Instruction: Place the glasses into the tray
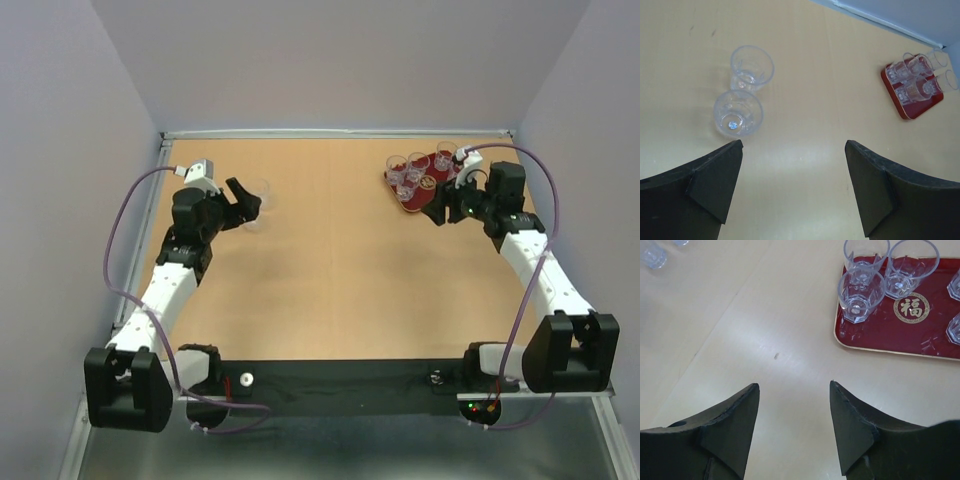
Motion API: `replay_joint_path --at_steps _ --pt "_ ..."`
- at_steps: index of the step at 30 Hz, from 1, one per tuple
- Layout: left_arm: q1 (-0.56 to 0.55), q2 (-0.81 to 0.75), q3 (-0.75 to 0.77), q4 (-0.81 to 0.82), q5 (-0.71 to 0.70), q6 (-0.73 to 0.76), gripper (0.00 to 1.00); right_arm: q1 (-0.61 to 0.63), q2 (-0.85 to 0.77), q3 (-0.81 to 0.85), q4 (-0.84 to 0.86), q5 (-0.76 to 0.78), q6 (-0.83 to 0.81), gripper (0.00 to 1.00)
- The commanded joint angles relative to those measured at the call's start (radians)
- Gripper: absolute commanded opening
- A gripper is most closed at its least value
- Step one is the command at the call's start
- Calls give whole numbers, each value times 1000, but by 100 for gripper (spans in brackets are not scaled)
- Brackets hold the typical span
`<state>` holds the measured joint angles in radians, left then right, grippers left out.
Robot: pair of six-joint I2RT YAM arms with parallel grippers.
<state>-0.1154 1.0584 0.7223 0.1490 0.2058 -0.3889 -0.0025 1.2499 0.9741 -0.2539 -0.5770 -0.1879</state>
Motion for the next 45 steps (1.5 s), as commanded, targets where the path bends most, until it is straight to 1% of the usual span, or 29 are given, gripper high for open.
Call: replay_joint_path --at_steps 1,2,3,5,6,9,11,15,16,19,20,24,27,30,31,33,35,36,39,40,43,45 --pt "28 66 40 60 63 -106 90 -19 -20 -5 31 -64 -7 64" --pt "34 101 49 57 49 -119 89 -21 -20 -5 31 -67 -4 64" --pt "36 135 54 47 37 -123 86 -21 -18 -6 31 -73 -4 64" --pt "42 169 63 40 5 -137 84 -21 -20 -6 33 -73 -2 64" --pt "43 196 65 40 -5 -145 80 -21 -23 -6 33 -69 -1 64" --pt "46 225 62 49 -46 -166 80 -21 -30 -8 35 -69 -2 64" --pt "46 248 63 57 -84 -176 78 -21 -36 -9 34 -67 -4 64" --pt "46 305 74 80 -120 -195 77 -21 -38 -11 36 -67 -4 64" --pt "46 331 78 86 -126 -208 74 -21 -37 -11 36 -66 -2 64" --pt "46 374 106 87 -144 -211 73 -21 -40 -11 38 -66 -4 64" --pt "46 406 115 90 -147 -211 69 -21 -40 -11 38 -64 -4 64" --pt "46 480 170 89 -161 -215 68 -21 -43 -11 38 -61 -8 64" --pt "48 526 207 75 -170 -217 63 -21 -46 -12 36 -61 -8 64" --pt "46 558 224 60 -190 -214 51 -22 -47 -12 36 -60 -8 64" --pt "46 569 226 57 -194 -214 45 -22 -49 -12 36 -60 -8 64" --pt "46 581 233 38 -198 -208 43 -21 -49 -11 38 -60 -5 64" --pt "46 589 230 35 -197 -202 35 -21 -50 -11 36 -60 -7 64" --pt "46 588 224 35 -197 -199 35 -22 -52 -11 38 -60 -7 64" --pt "46 580 213 35 -197 -185 24 -22 -52 -12 36 -61 -5 64" --pt "46 577 212 34 -191 -183 15 -22 -52 -12 36 -61 -7 64" --pt "46 548 198 34 -158 -171 0 -22 -50 -12 36 -67 -4 64" --pt "45 523 171 41 -135 -171 0 -22 -53 -12 36 -79 -1 64"
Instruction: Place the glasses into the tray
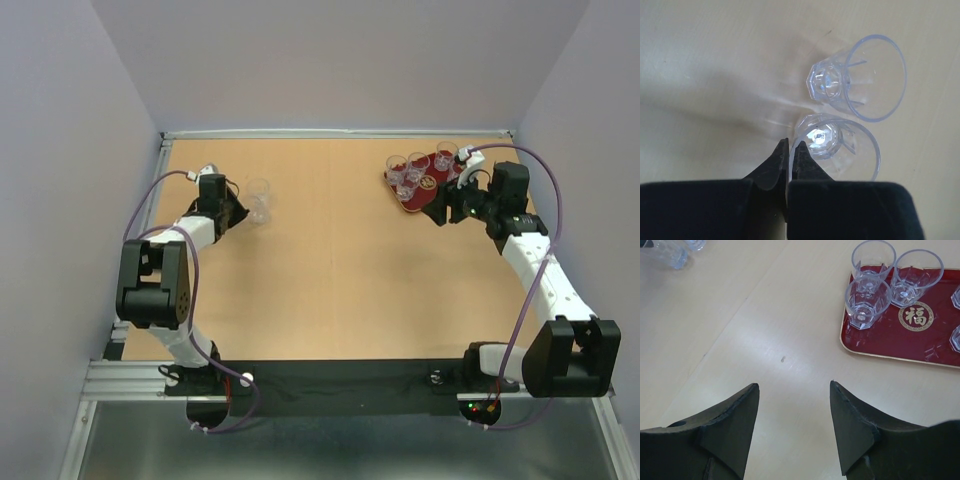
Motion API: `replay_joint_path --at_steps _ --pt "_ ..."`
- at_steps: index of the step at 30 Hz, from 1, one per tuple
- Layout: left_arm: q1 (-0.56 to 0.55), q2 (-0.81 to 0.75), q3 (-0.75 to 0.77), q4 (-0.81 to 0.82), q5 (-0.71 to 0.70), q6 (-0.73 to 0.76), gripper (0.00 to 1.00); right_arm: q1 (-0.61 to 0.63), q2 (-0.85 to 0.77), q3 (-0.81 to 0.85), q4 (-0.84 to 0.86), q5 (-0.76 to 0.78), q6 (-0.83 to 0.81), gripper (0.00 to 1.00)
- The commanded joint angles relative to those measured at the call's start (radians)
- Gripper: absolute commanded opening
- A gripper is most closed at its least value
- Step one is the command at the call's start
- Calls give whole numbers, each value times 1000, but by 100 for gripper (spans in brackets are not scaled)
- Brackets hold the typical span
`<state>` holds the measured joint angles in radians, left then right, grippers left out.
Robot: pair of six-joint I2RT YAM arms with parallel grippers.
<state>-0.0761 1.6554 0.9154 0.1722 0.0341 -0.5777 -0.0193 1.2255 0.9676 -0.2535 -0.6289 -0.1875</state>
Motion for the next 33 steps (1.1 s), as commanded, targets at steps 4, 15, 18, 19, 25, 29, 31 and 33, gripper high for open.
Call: replay_joint_path --at_steps 4,15,18,19,25,29,31,33 --pt "-14 -166 -95 47 84 12 0 -5 -29 -7 36 -95 3 64" --pt "-353 -322 -194 174 84 -102 0 2 85 8 33 -360 103 68" --pt "-479 -284 -142 181 7 -129 0 33 112 16 22 -339 111 68" --pt "-507 -270 -107 176 -16 -134 0 51 121 17 17 -327 102 68" --pt "-709 -126 54 101 -241 -145 0 162 155 39 -26 -192 53 73" --pt "-764 -53 144 59 -298 -140 0 211 173 49 -47 -132 23 78" --pt "-804 -28 195 29 -347 -125 0 229 177 52 -50 -117 17 78" --pt "-827 4 239 3 -387 -116 0 237 177 54 -52 -98 16 78"
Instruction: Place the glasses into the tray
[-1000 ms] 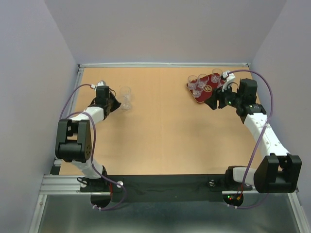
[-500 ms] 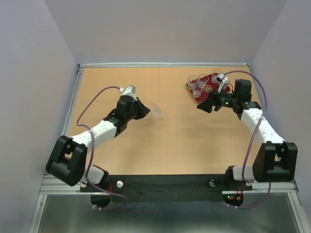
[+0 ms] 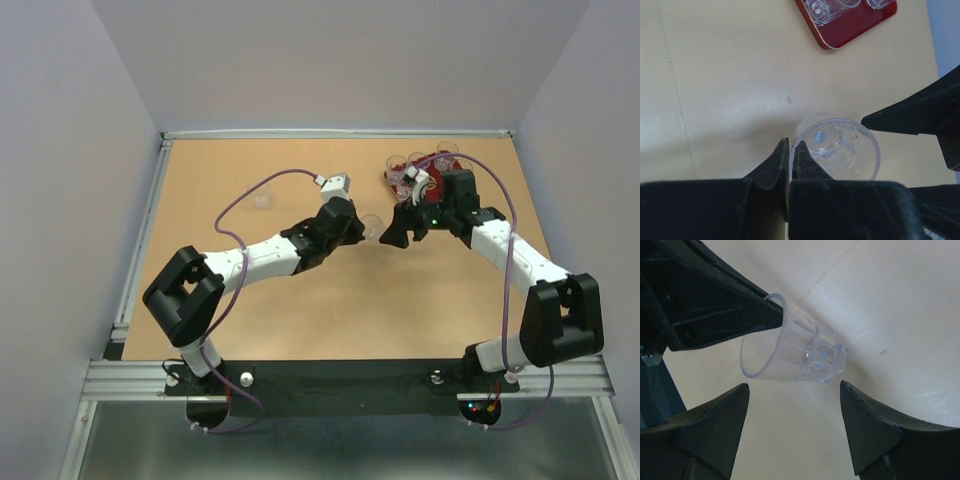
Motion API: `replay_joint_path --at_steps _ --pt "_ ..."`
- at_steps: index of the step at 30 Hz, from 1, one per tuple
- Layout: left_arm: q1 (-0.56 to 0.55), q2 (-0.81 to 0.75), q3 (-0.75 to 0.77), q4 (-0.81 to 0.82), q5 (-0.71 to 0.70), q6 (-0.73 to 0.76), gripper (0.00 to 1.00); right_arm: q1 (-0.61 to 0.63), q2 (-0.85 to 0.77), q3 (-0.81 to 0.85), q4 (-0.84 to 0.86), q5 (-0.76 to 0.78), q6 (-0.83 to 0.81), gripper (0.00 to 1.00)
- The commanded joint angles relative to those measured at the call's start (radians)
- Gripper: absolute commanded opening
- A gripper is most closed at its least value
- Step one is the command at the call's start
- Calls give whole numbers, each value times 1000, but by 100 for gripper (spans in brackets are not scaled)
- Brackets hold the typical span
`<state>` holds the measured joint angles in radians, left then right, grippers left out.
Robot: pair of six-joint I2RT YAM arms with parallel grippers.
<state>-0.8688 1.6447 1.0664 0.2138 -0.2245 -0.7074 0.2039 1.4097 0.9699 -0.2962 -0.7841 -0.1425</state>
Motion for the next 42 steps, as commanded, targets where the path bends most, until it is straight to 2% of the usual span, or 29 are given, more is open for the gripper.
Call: replay_joint_path --at_steps 1,7,18,26,27,28,31,32,40,41,42 --pt "-53 26 101 -47 -142 19 0 15 -9 52 -8 60 -29 78" --pt "-93 86 182 -106 -220 45 0 17 -18 53 -6 72 -29 78" --pt "-196 135 280 -172 -394 82 0 22 -2 52 22 241 4 77" --pt "-219 176 317 -197 -411 88 0 22 -15 43 43 281 18 71" --pt "-222 179 317 -197 -408 86 0 22 -15 41 48 299 20 69" --pt "-222 181 320 -197 -406 86 0 22 -14 39 48 308 20 59" --pt "-222 182 323 -197 -397 85 0 22 -9 39 52 344 14 47" --pt "-223 184 326 -197 -395 85 0 22 -6 39 52 347 14 40" --pt "-225 179 333 -194 -365 74 0 23 0 38 52 350 0 6" --pt "-223 172 330 -191 -360 71 4 23 0 38 51 353 -3 1" --pt "-225 164 326 -186 -348 71 10 23 3 38 52 359 -5 0"
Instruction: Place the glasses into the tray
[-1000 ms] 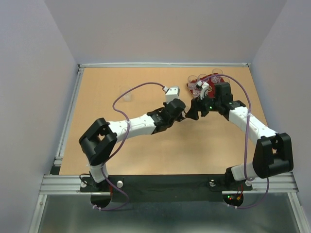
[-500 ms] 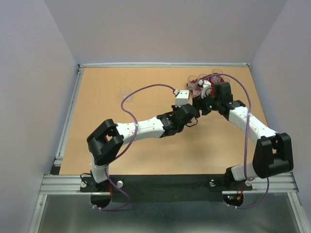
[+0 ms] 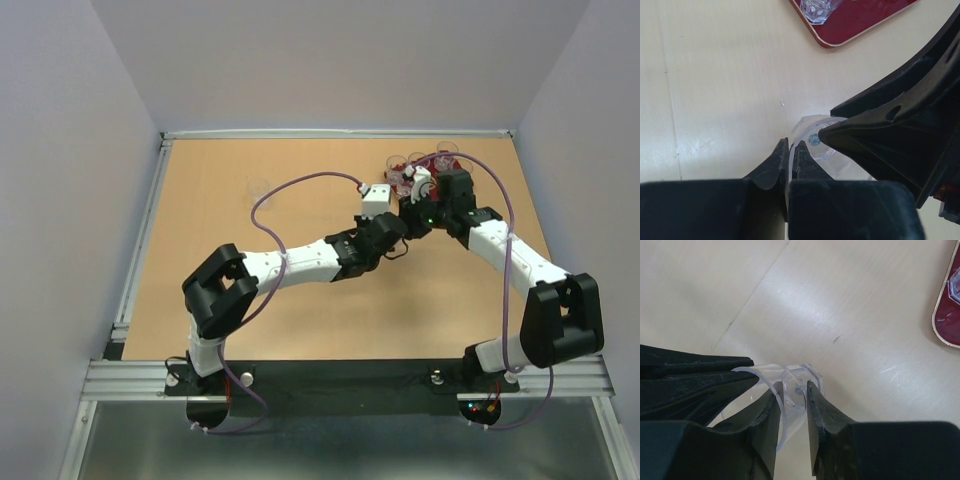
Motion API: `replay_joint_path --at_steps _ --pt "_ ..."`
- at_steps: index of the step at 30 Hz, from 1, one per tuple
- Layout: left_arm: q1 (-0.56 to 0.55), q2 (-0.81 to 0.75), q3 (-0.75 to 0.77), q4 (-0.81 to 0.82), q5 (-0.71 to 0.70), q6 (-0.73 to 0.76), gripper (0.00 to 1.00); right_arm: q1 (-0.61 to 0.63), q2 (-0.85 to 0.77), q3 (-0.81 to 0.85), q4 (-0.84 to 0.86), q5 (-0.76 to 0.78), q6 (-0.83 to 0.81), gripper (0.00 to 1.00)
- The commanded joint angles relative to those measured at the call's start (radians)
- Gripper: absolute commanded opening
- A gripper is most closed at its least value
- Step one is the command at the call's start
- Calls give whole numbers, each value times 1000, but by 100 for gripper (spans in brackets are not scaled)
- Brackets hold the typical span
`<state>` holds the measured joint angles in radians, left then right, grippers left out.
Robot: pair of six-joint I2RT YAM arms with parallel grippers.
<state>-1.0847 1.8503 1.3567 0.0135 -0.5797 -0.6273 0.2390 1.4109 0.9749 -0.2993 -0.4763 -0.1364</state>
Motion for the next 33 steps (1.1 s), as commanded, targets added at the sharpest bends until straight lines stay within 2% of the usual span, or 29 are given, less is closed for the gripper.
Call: replay_joint_path --at_steps 1,2,4,5,8,11,21,22,23,25,26,27,28,29,31,33 --pt "-9 -45 26 29 15 -5 16 -13 0 33 55 56 -12 0" --pt "-9 -62 16 39 24 -2 25 -12 2 31 55 61 -17 0" --pt "-7 -82 -17 71 44 14 34 -13 5 31 55 73 -17 0" --pt "-7 -104 -31 83 56 23 42 -13 5 33 57 82 -22 0" --pt "-7 -157 -91 129 73 35 53 -15 5 28 55 90 -25 1" --pt "-9 -189 -142 163 93 51 59 -13 5 27 57 91 -29 1" --pt "-6 -258 -225 189 93 72 59 -20 28 25 58 93 -31 1" --pt "-3 -263 -232 189 92 77 59 -21 36 27 57 93 -25 3" --pt "-3 -273 -237 189 92 83 60 -24 43 30 57 93 -19 13" --pt "2 -289 -248 189 92 93 60 -39 48 31 60 93 -11 23" --pt "3 -296 -260 189 90 98 60 -44 51 31 58 93 10 30" --pt "9 -315 -277 189 89 110 60 -55 51 34 61 81 18 42" --pt "12 -324 -286 187 87 115 62 -58 54 33 62 71 30 46" --pt "14 -347 -295 187 84 121 62 -60 53 33 63 62 34 54" --pt "25 -371 -326 186 86 139 63 -61 53 28 65 15 31 63" --pt "35 -416 -346 183 86 150 65 -61 57 25 66 -37 17 65"
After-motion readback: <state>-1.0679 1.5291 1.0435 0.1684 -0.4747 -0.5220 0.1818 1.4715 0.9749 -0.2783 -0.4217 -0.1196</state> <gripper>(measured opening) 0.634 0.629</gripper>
